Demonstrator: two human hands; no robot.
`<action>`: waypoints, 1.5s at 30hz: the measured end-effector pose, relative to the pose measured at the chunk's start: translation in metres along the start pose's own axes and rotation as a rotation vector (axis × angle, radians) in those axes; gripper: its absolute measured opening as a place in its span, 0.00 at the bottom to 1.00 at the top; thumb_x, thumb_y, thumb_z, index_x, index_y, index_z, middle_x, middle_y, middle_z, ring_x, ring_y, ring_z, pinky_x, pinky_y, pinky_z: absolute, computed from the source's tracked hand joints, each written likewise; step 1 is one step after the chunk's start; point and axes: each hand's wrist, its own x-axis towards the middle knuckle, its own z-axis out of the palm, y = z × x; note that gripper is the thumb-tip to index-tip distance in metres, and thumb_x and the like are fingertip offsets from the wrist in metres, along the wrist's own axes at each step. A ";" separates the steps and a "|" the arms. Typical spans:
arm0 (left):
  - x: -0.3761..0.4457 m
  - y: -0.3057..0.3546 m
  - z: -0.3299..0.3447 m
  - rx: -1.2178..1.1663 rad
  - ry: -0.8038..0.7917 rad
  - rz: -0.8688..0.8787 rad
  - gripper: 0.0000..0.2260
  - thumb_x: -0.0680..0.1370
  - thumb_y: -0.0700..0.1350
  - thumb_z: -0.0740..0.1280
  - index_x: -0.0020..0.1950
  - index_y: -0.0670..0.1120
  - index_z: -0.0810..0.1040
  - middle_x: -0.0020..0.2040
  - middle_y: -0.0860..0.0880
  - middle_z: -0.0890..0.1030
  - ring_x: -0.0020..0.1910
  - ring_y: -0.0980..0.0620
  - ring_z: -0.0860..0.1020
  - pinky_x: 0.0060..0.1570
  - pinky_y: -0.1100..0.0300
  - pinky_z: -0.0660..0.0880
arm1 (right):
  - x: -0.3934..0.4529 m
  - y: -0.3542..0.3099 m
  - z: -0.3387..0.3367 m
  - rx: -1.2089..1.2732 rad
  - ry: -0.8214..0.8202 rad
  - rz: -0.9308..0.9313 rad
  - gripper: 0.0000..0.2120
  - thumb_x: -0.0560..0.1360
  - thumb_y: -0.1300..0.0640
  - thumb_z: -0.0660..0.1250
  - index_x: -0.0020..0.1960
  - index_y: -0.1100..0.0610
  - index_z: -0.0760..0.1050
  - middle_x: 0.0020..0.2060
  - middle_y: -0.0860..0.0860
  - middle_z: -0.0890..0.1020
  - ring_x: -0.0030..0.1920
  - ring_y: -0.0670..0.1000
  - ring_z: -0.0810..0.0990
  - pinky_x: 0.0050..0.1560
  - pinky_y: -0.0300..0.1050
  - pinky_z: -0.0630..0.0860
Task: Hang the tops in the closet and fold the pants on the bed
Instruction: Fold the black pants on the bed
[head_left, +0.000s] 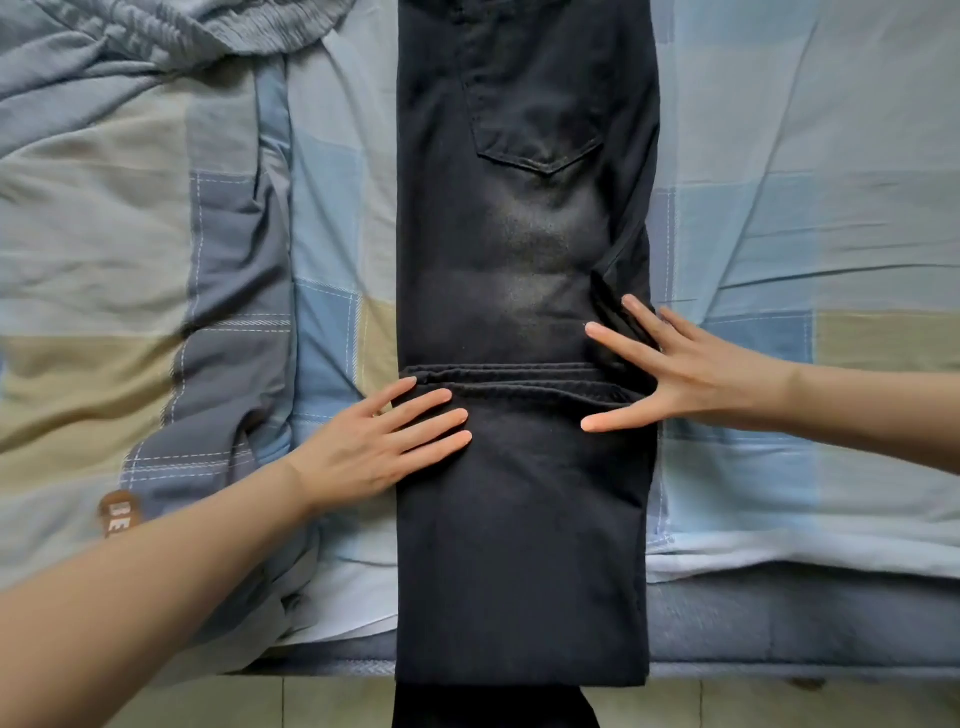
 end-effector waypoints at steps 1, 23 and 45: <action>0.001 0.000 0.000 -0.001 0.013 0.002 0.22 0.82 0.38 0.48 0.73 0.48 0.72 0.71 0.49 0.74 0.69 0.44 0.73 0.68 0.41 0.68 | -0.004 -0.003 0.002 0.007 0.009 0.000 0.42 0.75 0.75 0.41 0.74 0.34 0.54 0.74 0.66 0.59 0.67 0.79 0.60 0.58 0.72 0.70; 0.086 -0.129 -0.075 -1.861 -0.214 -1.252 0.14 0.82 0.43 0.61 0.46 0.34 0.77 0.42 0.43 0.75 0.45 0.47 0.74 0.40 0.68 0.69 | 0.031 0.064 -0.017 1.875 -0.013 1.209 0.18 0.80 0.49 0.61 0.55 0.64 0.76 0.45 0.62 0.81 0.44 0.50 0.78 0.48 0.48 0.78; 0.072 -0.040 -0.022 -1.474 0.543 -1.545 0.10 0.70 0.49 0.77 0.39 0.46 0.79 0.47 0.50 0.82 0.44 0.55 0.80 0.46 0.64 0.73 | 0.026 -0.014 0.003 1.891 0.639 1.364 0.10 0.79 0.62 0.62 0.50 0.60 0.82 0.62 0.57 0.77 0.64 0.54 0.75 0.70 0.52 0.67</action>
